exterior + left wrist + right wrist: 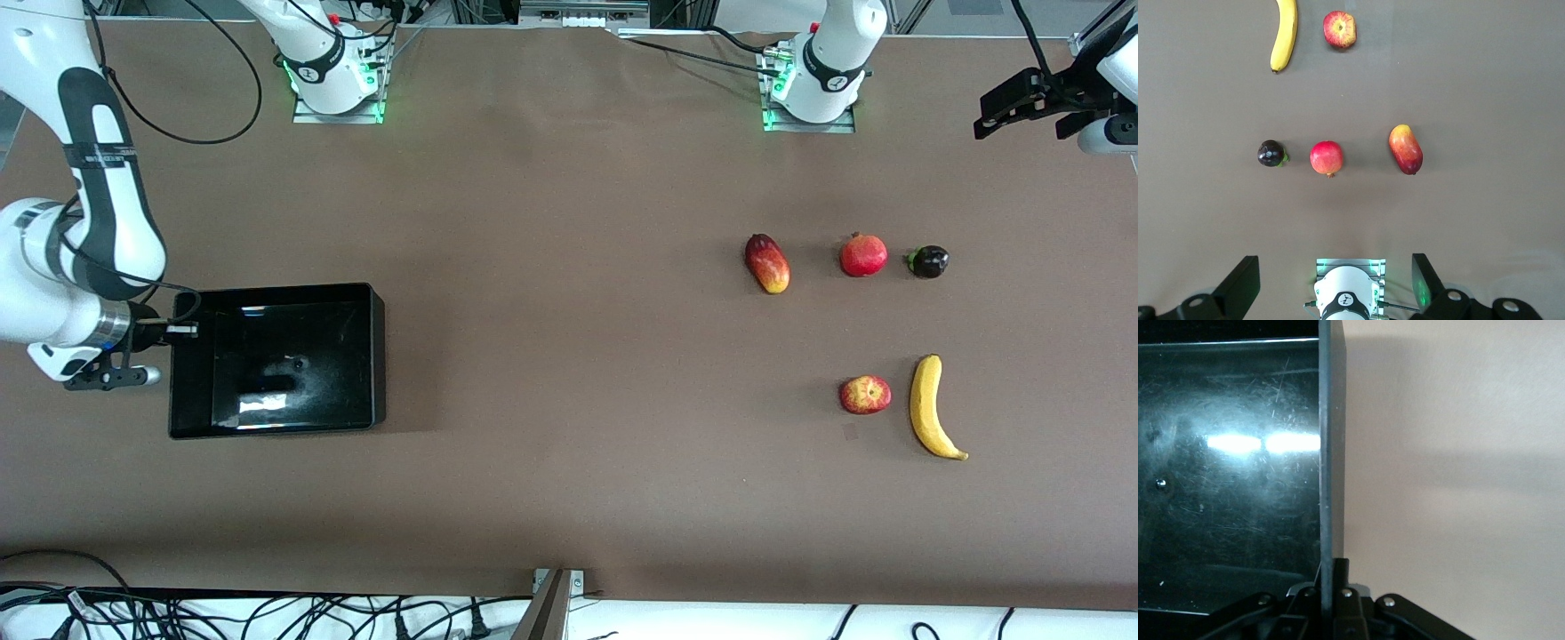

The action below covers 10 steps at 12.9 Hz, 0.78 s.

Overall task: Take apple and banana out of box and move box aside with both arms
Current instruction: 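Drag the empty black tray away from the fruits with the right gripper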

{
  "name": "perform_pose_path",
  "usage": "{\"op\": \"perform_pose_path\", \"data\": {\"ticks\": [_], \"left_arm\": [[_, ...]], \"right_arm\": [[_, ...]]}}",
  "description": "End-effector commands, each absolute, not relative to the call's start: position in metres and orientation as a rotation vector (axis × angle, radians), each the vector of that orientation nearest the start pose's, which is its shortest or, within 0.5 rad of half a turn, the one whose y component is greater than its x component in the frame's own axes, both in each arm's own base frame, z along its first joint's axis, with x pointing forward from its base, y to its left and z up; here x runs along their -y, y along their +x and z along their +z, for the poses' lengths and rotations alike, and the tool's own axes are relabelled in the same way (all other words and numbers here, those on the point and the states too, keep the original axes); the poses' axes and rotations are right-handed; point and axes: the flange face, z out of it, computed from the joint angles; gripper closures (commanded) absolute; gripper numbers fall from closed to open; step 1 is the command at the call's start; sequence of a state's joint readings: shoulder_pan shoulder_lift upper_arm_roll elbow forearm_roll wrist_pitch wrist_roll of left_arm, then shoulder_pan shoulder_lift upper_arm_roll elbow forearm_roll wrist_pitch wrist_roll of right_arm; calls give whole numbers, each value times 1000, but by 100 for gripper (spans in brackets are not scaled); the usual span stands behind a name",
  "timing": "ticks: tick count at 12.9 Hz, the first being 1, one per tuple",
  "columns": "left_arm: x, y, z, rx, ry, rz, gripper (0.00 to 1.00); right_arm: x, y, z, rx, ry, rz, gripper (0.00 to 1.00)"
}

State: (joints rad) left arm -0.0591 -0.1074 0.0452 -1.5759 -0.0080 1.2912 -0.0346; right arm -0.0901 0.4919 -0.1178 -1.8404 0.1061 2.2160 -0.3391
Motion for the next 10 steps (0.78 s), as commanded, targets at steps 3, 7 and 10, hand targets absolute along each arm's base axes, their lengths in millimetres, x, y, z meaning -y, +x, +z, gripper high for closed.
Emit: {"op": "perform_pose_path", "data": {"ticks": [3,7,10], "left_arm": [[10,484,658,34,-3152,256,0],[12,484,658,39,-3152,256,0],[12,484,658,39,-3152,254,0]], "right_arm": [[116,591,254,107,-3075,104,67],[100,605,323,170,-3069,16,0],[77,608,412,238,-3040,11,0]]}}
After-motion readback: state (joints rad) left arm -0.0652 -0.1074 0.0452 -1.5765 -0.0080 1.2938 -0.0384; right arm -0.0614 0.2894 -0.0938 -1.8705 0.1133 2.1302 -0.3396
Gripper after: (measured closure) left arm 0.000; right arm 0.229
